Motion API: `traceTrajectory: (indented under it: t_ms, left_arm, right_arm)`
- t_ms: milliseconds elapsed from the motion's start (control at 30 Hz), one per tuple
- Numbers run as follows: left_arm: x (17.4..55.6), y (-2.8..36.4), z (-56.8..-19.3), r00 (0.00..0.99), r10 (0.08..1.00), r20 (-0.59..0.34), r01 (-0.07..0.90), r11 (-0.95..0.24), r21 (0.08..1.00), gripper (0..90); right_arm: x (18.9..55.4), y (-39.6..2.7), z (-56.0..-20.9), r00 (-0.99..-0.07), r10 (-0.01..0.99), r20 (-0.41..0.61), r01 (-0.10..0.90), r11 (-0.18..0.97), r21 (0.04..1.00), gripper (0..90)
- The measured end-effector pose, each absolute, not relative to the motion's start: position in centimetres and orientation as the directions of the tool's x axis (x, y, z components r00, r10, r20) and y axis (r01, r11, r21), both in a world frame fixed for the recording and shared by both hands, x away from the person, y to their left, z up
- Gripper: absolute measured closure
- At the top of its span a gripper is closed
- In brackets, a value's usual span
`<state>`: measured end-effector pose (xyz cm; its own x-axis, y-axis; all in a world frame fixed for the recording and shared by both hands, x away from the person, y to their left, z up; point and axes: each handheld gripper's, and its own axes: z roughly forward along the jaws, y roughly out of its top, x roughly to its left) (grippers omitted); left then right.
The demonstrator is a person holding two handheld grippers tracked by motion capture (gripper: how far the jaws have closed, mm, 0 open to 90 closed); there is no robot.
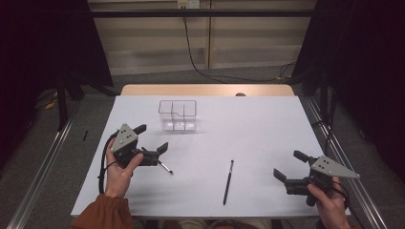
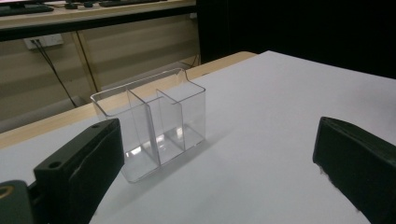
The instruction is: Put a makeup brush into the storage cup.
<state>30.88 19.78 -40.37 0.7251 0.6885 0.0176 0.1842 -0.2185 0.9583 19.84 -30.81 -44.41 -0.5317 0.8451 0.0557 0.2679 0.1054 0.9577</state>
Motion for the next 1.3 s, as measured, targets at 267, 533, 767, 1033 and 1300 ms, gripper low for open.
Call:
traceTrajectory:
  t_ms: [267,533,767,1033,1300]
  left_arm:
    - [32.2,19.5,-39.7,0.740,0.673,0.017,0.214,-0.259,0.942,3.4]
    - [32.8,19.3,-39.4,0.766,0.640,0.055,0.237,-0.361,0.902,4.0]
    - [33.2,18.8,-39.0,0.809,0.583,0.069,0.274,-0.479,0.834,3.6]
    - [33.7,18.6,-39.5,0.846,0.530,0.055,0.329,-0.601,0.728,3.0]
    - [33.6,19.1,-40.0,0.897,0.442,0.009,0.340,-0.702,0.626,3.6]
  right_arm:
    - [19.9,-30.8,-44.4,-0.531,0.845,0.059,0.271,0.103,0.957,0.0]
    - [19.8,-30.8,-44.4,-0.532,0.845,0.056,0.270,0.107,0.957,0.0]
    - [19.8,-30.7,-44.4,-0.532,0.845,0.055,0.274,0.110,0.955,0.0]
    - [19.9,-30.7,-44.5,-0.536,0.842,0.057,0.277,0.112,0.954,0.0]
    - [20.1,-30.7,-44.5,-0.541,0.839,0.057,0.279,0.115,0.953,0.0]
